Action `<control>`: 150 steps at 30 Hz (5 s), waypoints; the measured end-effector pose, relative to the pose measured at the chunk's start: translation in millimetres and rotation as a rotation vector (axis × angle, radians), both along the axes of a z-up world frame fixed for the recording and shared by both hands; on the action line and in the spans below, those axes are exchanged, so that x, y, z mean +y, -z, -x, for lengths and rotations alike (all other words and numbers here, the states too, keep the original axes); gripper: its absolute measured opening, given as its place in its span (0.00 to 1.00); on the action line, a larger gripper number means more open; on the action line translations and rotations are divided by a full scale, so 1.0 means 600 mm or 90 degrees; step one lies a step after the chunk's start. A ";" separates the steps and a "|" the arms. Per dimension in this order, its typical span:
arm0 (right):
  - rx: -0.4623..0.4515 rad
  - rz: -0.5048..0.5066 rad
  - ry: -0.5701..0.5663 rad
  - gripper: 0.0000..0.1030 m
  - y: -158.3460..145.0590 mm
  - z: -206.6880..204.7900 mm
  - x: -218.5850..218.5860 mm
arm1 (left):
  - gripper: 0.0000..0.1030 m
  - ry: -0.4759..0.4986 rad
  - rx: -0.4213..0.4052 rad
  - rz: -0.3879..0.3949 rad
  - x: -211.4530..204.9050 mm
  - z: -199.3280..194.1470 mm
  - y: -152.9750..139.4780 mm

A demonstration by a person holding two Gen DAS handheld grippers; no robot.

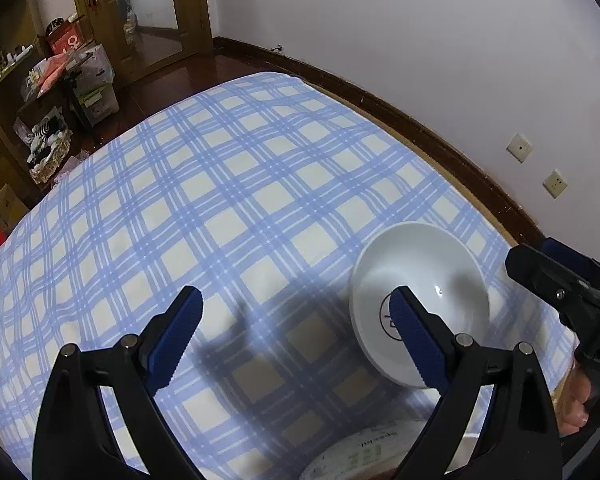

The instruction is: Organize plates and bowls

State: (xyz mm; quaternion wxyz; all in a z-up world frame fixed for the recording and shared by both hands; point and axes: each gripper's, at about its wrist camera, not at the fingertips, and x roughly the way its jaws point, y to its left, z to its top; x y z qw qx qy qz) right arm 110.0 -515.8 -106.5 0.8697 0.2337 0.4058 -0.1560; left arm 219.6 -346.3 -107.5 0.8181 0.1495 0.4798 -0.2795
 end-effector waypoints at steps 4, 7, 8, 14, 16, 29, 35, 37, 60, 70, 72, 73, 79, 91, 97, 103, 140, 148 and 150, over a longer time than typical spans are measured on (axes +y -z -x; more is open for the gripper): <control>0.012 0.003 0.000 1.00 0.014 -0.006 0.003 | 0.90 0.001 0.011 -0.003 -0.010 -0.006 0.016; 0.022 -0.006 0.002 1.00 0.028 -0.012 0.002 | 0.90 0.011 0.016 -0.016 -0.020 -0.006 0.034; 0.026 -0.014 0.002 0.95 0.033 -0.013 0.001 | 0.90 0.014 0.017 -0.025 -0.024 -0.005 0.041; 0.052 -0.086 -0.011 0.54 0.078 -0.027 -0.005 | 0.73 0.016 0.046 -0.025 -0.027 -0.008 0.062; 0.056 -0.099 -0.015 0.44 0.087 -0.030 -0.004 | 0.55 0.014 0.058 -0.023 -0.028 -0.008 0.065; 0.046 -0.158 -0.036 0.16 0.117 -0.041 0.008 | 0.28 0.049 0.104 -0.001 -0.053 0.006 0.077; 0.042 -0.151 -0.021 0.11 0.114 -0.035 0.011 | 0.11 0.043 0.100 0.020 -0.046 0.014 0.065; 0.036 -0.154 -0.019 0.10 0.111 -0.032 0.009 | 0.10 0.040 0.106 0.028 -0.042 0.014 0.061; -0.016 -0.123 -0.055 0.10 -0.024 0.064 0.079 | 0.11 0.007 0.074 0.058 0.038 0.115 -0.069; -0.016 -0.110 -0.068 0.10 -0.055 0.131 0.126 | 0.12 -0.009 0.077 0.071 0.090 0.190 -0.088; -0.013 -0.108 -0.072 0.10 -0.055 0.142 0.135 | 0.12 -0.013 0.080 0.072 0.100 0.203 -0.087; -0.011 -0.108 -0.073 0.10 -0.055 0.147 0.139 | 0.12 -0.015 0.081 0.074 0.105 0.208 -0.086; -0.008 -0.106 -0.080 0.10 -0.047 0.170 0.159 | 0.12 -0.023 0.086 0.077 0.130 0.234 -0.076; 0.004 -0.097 -0.089 0.10 -0.003 0.179 0.179 | 0.13 -0.043 0.107 0.064 0.149 0.246 -0.027; 0.013 -0.098 -0.092 0.10 0.017 0.172 0.182 | 0.14 -0.047 0.121 0.058 0.155 0.245 -0.002; 0.018 -0.092 -0.089 0.12 0.021 0.170 0.183 | 0.14 -0.042 0.123 0.044 0.156 0.250 0.016; -0.025 -0.085 -0.052 0.15 0.003 0.188 0.155 | 0.36 -0.071 0.106 0.046 0.217 0.241 -0.018; -0.026 -0.082 -0.026 0.52 -0.001 0.195 0.148 | 0.57 -0.079 0.072 0.056 0.246 0.220 -0.049; -0.020 -0.080 -0.024 0.64 0.000 0.194 0.147 | 0.62 -0.081 0.067 0.053 0.252 0.210 -0.053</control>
